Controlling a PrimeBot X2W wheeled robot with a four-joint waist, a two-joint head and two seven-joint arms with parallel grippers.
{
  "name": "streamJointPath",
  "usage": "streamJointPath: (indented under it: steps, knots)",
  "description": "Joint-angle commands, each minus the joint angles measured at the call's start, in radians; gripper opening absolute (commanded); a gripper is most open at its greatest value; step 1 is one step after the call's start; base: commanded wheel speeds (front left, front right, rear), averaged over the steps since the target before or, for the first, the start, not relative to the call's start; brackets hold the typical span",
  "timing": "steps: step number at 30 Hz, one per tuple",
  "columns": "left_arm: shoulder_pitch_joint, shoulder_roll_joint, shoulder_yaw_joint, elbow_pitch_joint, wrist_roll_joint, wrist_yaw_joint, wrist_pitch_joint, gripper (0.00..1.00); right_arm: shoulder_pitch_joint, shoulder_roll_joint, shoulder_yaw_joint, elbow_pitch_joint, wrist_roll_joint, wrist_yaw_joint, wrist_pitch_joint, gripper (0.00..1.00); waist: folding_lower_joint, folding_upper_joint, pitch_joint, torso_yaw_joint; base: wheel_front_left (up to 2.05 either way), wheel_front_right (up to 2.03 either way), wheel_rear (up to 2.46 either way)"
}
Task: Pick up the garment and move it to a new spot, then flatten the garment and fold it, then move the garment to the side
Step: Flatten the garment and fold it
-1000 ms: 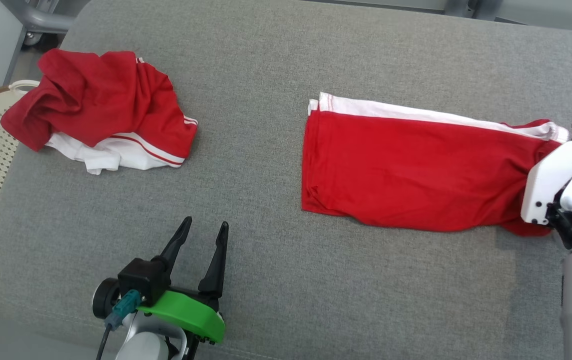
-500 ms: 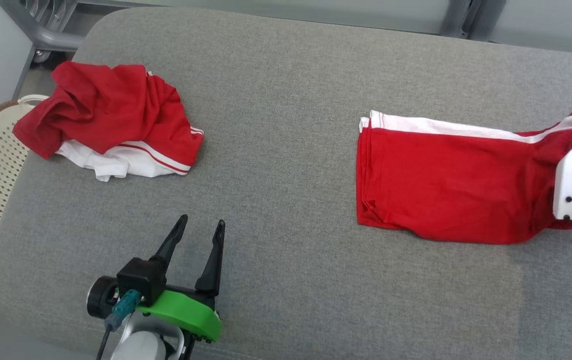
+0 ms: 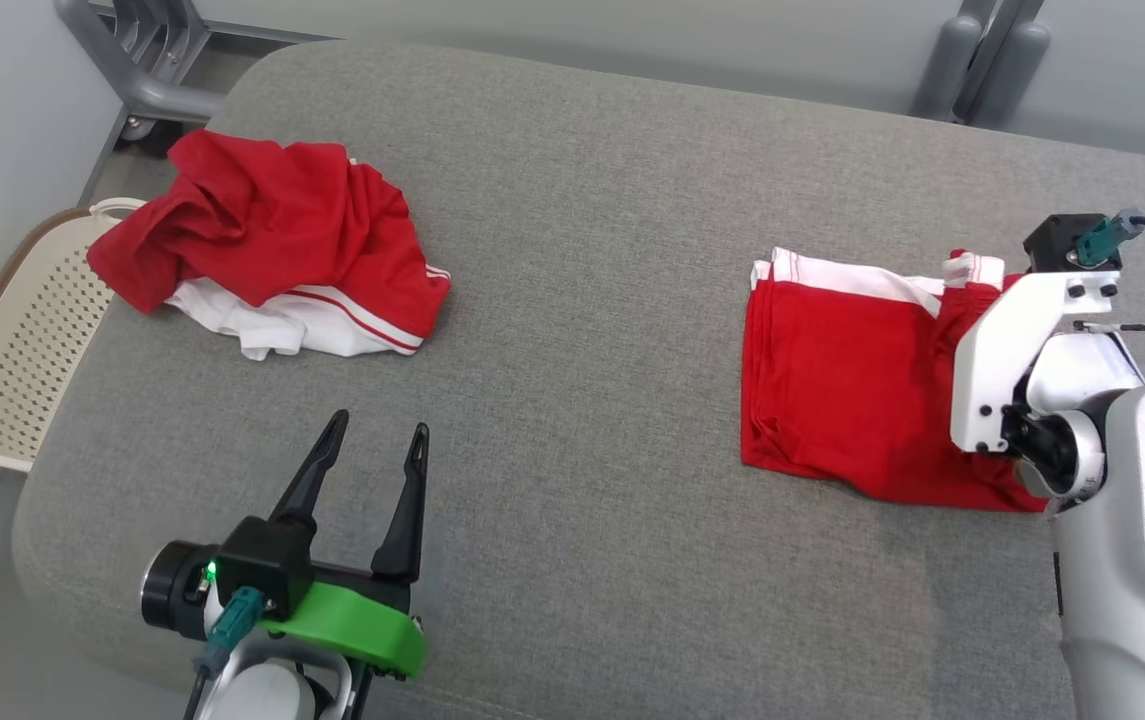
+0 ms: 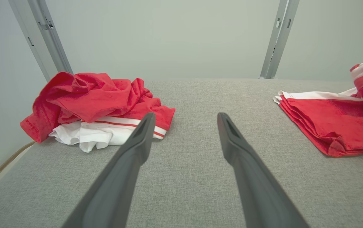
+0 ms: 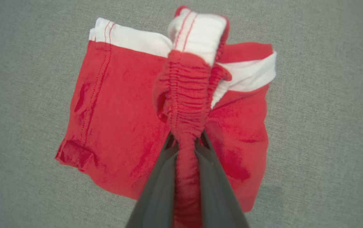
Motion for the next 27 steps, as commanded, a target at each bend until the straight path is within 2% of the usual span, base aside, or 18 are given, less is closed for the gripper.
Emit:
streamJointPath:
  steps: [1, 12, 21, 22, 23, 27]
  knots:
    - [0.016, 0.003, 0.003, -0.005, -0.004, 0.008, 0.000, 1.00, -0.021, 0.009, 0.003, 0.025, 0.011, -0.001, -0.011, 0.00, 0.0000, 0.0000, -0.005, 0.011, 0.00, 0.00, 0.00]
    - [0.029, -0.012, -0.020, 0.004, -0.023, 0.000, 0.008, 1.00, -0.151, 0.037, 0.055, 0.273, 0.072, -0.001, -0.103, 0.00, 0.0000, 0.0000, -0.013, 0.078, 0.00, 0.00, 0.00]
    - [0.032, -0.017, -0.030, 0.017, -0.029, -0.002, 0.003, 1.00, -0.202, 0.037, 0.063, 0.407, 0.079, -0.001, -0.185, 0.00, 0.0000, 0.0000, -0.015, 0.108, 0.00, 0.00, 0.00]
    - [0.033, -0.017, -0.030, 0.017, -0.030, -0.001, 0.002, 1.00, -0.208, 0.037, 0.061, 0.415, 0.075, -0.001, -0.201, 0.16, 0.0000, 0.0000, -0.014, 0.109, 0.00, 0.00, 0.00]
    - [0.033, -0.017, -0.030, 0.017, -0.031, -0.001, 0.002, 1.00, -0.211, 0.037, 0.066, 0.423, 0.073, -0.001, -0.217, 1.00, 0.0000, 0.0000, -0.015, 0.110, 0.00, 0.00, 0.00]
    - [0.040, -0.011, -0.028, 0.018, -0.033, 0.006, 0.000, 1.00, -0.214, 0.038, 0.074, 0.448, 0.105, -0.001, -0.261, 1.00, 0.0000, 0.0000, -0.023, 0.106, 0.00, 0.00, 0.00]
